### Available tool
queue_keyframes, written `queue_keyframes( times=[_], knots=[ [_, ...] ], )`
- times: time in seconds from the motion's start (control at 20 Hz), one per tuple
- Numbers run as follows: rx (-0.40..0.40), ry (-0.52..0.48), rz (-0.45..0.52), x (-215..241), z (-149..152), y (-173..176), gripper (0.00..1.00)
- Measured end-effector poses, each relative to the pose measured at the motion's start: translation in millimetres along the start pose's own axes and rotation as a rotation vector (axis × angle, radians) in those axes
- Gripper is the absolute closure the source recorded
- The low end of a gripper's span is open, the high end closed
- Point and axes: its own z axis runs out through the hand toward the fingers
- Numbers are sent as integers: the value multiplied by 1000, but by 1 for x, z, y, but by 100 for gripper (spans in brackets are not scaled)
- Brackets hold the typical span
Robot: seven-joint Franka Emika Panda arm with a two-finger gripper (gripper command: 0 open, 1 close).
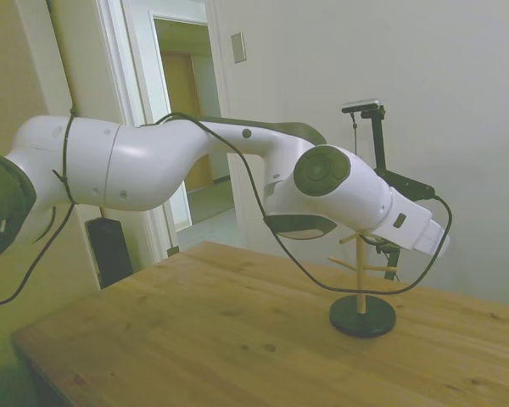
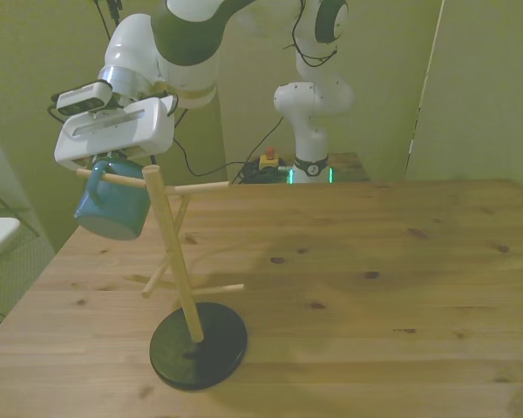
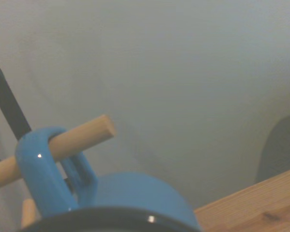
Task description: Unload the mug
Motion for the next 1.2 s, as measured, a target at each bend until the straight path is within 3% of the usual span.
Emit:
queue_keyframes(
  times=[0.35, 0.8, 1.2],
  knots=[
    [45, -13, 26, 4, -40, -4, 100],
    [-3, -74, 81, 7, -17, 36, 100],
    [13, -86, 102, 27, -29, 44, 100]
  ],
)
